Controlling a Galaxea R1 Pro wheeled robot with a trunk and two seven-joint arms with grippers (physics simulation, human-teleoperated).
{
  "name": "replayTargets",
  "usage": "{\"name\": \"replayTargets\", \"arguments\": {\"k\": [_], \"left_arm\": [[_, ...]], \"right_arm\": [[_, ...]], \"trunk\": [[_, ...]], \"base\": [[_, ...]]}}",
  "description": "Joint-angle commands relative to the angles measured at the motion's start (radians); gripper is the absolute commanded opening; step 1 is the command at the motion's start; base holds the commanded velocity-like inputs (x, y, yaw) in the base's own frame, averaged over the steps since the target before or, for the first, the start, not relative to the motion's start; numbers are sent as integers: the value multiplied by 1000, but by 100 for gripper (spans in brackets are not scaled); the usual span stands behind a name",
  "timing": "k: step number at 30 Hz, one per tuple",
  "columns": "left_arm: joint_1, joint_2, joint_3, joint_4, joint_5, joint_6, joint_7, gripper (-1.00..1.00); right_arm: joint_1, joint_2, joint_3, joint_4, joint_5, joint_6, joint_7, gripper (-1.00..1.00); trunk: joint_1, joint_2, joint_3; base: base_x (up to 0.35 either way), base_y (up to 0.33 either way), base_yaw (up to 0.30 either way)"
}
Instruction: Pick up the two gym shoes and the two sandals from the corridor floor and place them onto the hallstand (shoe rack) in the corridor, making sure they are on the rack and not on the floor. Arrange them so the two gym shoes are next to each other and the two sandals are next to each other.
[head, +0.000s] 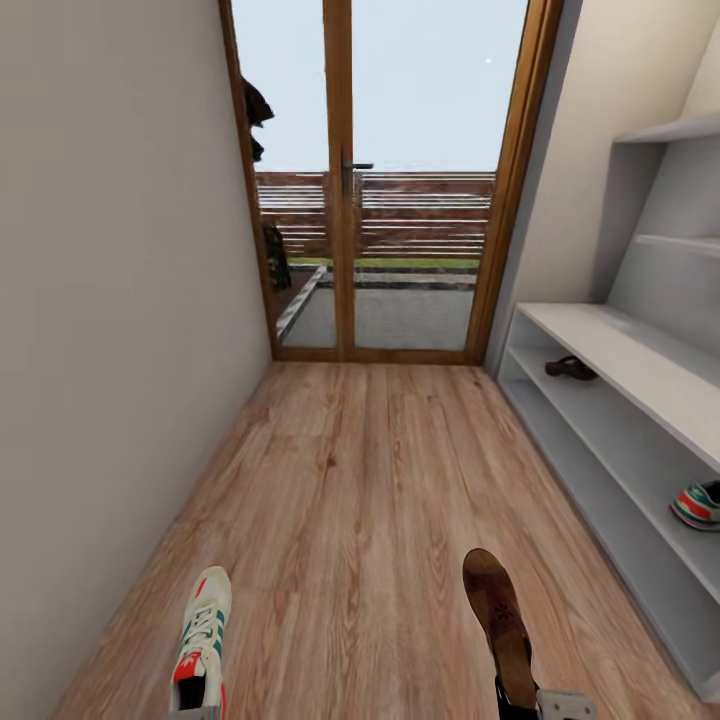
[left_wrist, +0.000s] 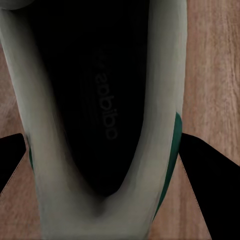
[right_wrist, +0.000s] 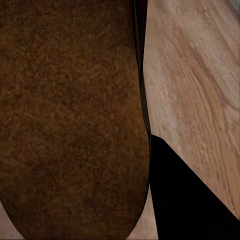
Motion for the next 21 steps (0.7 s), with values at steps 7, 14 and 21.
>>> {"name": "replayTargets", "arguments": {"k": [7, 14, 21], "left_arm": [[-1, -1, 9, -1, -3, -2, -9, -100], [-1, -1, 9, -1, -3, -2, -8, -100], [-1, -1, 9, -1, -3, -2, -8, -100]], "right_arm": [[-1, -1, 8, 0, -7, -2, -5, -100], [-1, -1, 8, 0, -7, -3, -5, -100], [-1, -1, 8, 0, -6, -2, -5, -100]], "trunk": [[0, 0, -1], [0, 0, -1], [0, 0, -1]], "base": [[340, 0, 0], [340, 14, -92], [328, 129, -239]]}}
